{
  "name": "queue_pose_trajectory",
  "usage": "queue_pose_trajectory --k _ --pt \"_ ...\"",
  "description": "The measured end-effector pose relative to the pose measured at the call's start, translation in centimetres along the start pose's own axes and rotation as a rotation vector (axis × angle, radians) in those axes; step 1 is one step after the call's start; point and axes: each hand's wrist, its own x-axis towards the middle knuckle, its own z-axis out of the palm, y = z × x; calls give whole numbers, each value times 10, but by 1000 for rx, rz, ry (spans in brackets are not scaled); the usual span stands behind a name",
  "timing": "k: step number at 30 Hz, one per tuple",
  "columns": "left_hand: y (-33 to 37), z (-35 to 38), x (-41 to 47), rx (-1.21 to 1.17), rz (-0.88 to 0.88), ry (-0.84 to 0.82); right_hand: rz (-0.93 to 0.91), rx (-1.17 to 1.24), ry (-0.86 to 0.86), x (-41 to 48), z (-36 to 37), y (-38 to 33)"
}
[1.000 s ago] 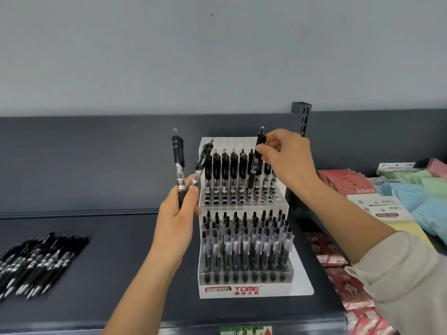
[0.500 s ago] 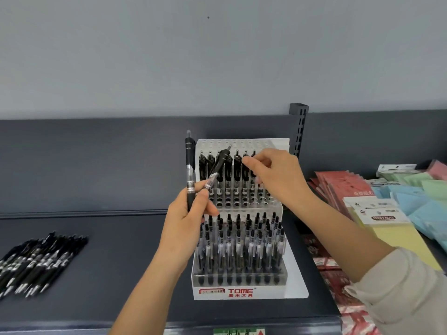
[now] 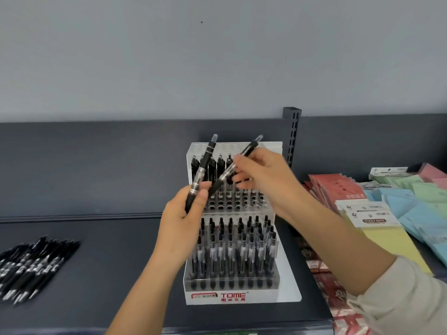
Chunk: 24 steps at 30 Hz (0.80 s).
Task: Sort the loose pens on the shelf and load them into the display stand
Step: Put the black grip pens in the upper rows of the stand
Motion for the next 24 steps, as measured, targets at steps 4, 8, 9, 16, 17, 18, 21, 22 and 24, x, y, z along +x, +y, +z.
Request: queue_pose_trajectory --k 4,8,9,16,17,18,21,22,24 --pt "-2 -10 3 69 -25 94 3 -20 144 14 -26 -5" --pt "1 -11 0 125 -30 144 -69 -288 159 20 -38 7" --pt "2 -10 -1 119 -40 147 -89 -352 160 20 -38 10" --pt "-12 -15 -5 111 -40 115 -156 -618 133 23 -31 28" --pt "-14 -17 -5 111 -48 111 -165 -628 128 24 -30 28" --pt "-15 -18 -6 106 -58 111 -180 -625 137 25 -29 28" --pt "-15 -21 -8 96 -82 122 -249 -567 221 26 -28 23" --pt "-16 -23 -9 100 -85 127 -264 -552 245 27 -28 21" --pt "-17 -25 -10 112 -89 133 -262 -579 251 29 -28 22"
